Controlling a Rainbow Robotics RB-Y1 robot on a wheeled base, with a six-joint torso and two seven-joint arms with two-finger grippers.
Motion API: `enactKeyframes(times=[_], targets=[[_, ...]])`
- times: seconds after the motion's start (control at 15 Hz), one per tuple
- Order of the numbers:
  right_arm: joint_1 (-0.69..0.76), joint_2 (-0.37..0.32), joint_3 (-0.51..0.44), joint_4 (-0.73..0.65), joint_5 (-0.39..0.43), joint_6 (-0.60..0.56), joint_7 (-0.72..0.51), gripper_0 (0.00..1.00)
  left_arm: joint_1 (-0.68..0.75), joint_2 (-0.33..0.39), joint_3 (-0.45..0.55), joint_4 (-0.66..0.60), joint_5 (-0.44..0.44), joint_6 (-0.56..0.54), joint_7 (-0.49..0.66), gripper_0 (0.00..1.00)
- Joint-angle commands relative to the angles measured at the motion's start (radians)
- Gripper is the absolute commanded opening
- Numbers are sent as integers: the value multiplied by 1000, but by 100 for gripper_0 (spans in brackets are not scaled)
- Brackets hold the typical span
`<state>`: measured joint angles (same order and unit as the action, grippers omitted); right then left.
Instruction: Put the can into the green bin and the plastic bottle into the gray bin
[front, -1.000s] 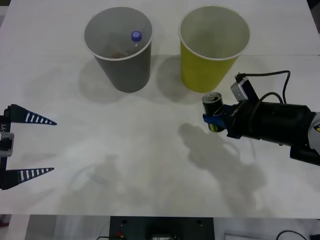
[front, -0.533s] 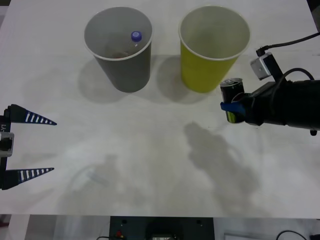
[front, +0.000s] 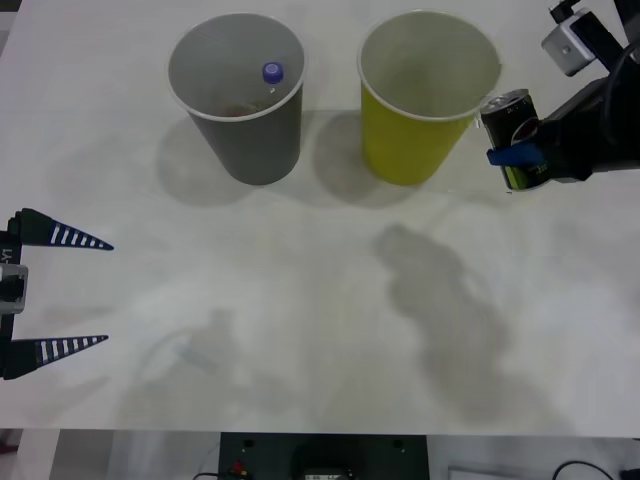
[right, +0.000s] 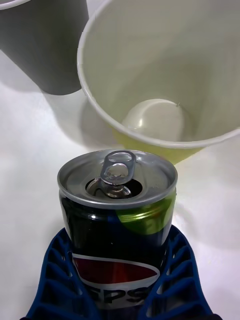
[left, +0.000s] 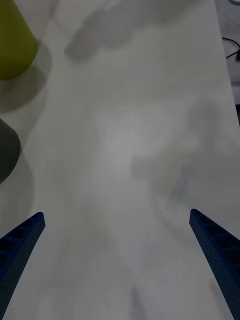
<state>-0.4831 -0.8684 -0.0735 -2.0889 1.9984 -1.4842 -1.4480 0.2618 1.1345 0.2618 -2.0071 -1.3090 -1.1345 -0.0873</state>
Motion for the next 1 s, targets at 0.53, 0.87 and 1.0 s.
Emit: enactKeyframes(times=[0.53,0.87,1.0], targets=[[-523,-100,354,365,-47,-87,1,0,0,0,0,0,0,0,0,100],[-707,23,451,593,63,-87,21,0,0,0,0,0,0,0,0,100],[-753,80,451,679,128,-87,81,3,0,0,0,0,0,0,0,100]])
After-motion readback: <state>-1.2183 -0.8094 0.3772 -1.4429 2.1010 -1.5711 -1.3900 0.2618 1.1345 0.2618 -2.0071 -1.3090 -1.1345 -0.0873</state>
